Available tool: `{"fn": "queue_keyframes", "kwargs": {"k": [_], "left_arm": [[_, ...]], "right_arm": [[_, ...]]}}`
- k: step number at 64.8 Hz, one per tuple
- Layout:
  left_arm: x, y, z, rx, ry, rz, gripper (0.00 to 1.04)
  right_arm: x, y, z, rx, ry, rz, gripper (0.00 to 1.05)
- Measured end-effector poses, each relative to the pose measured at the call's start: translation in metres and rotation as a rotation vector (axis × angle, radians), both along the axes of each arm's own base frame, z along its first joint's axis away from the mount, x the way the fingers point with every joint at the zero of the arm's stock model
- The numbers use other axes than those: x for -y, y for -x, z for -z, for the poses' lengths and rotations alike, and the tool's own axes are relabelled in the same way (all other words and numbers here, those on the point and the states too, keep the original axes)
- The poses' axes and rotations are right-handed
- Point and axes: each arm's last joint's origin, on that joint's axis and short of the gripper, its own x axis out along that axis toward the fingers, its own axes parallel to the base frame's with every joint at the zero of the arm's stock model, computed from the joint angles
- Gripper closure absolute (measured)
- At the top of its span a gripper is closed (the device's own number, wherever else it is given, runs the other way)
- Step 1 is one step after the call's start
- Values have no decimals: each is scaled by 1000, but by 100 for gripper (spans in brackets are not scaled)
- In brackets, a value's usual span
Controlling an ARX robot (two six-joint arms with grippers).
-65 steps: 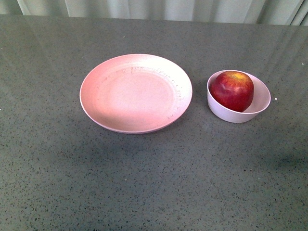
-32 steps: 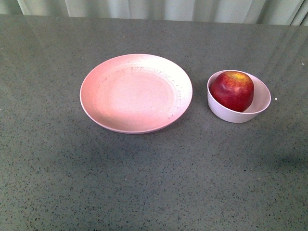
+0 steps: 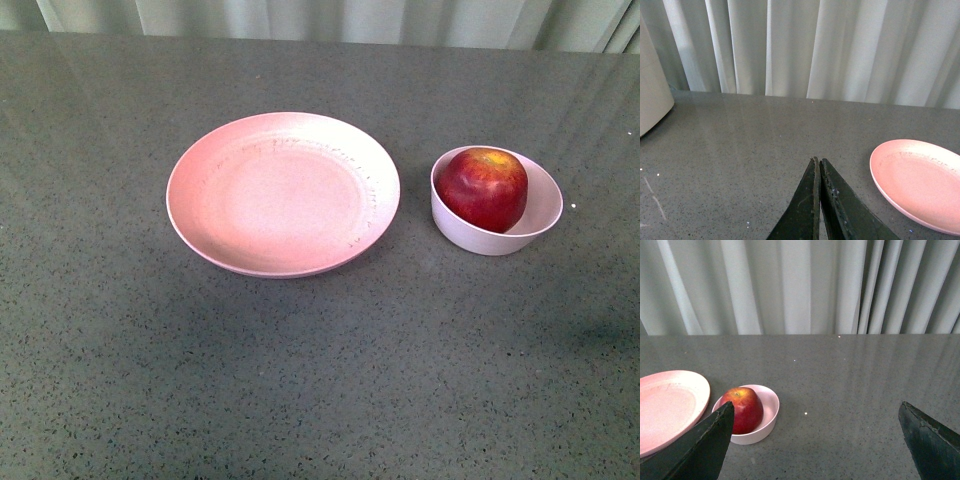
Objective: Move apple from plate to bowl
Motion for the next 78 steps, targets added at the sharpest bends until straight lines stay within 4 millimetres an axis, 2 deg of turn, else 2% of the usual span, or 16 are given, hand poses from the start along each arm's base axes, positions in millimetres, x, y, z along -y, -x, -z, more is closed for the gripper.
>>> {"fn": "queue_keyframes", "kwargs": {"k": [34, 78], "left_arm": [[0, 0, 0, 0, -2, 0, 8], [0, 0, 0, 0, -3, 0, 9]], "right_arm": [[0, 0, 0, 0, 0, 0, 9], [0, 0, 0, 0, 0, 0, 9]]}}
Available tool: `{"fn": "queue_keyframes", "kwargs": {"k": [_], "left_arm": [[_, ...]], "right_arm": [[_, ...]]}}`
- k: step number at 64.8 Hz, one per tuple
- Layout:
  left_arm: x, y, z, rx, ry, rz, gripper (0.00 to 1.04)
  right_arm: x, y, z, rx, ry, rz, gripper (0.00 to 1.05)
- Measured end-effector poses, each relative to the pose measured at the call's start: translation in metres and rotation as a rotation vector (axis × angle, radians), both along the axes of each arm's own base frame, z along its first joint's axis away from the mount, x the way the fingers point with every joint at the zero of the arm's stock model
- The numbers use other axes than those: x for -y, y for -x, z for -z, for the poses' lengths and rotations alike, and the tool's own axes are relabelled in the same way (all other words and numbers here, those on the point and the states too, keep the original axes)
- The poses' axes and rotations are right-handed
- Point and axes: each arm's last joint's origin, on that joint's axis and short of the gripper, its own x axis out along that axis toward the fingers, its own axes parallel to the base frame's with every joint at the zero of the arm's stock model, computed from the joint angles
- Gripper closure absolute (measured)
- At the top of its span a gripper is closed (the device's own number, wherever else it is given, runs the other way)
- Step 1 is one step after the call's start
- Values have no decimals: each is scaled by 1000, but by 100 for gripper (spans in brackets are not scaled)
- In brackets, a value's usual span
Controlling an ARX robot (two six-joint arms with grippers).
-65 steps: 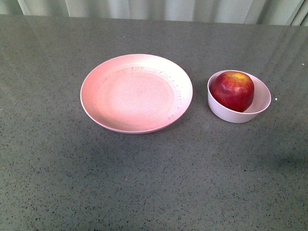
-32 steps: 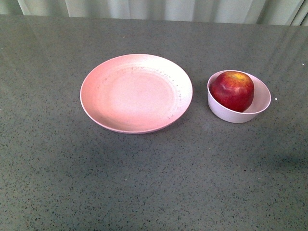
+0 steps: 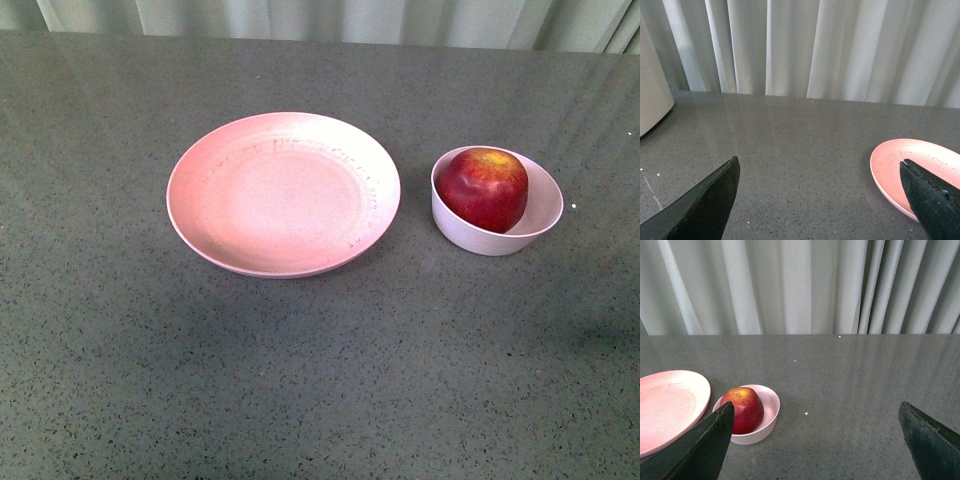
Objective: Move apple from plate to bowl
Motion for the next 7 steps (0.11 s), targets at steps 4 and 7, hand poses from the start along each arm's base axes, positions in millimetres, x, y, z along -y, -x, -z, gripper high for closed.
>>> {"fn": "queue_keyframes", "kwargs": {"k": [4, 7], "left_arm": [[0, 0, 0, 0, 0, 0, 9], [0, 0, 0, 0, 0, 0, 9]], "right_arm": [[0, 0, 0, 0, 0, 0, 9], [0, 0, 0, 0, 0, 0, 9]]}}
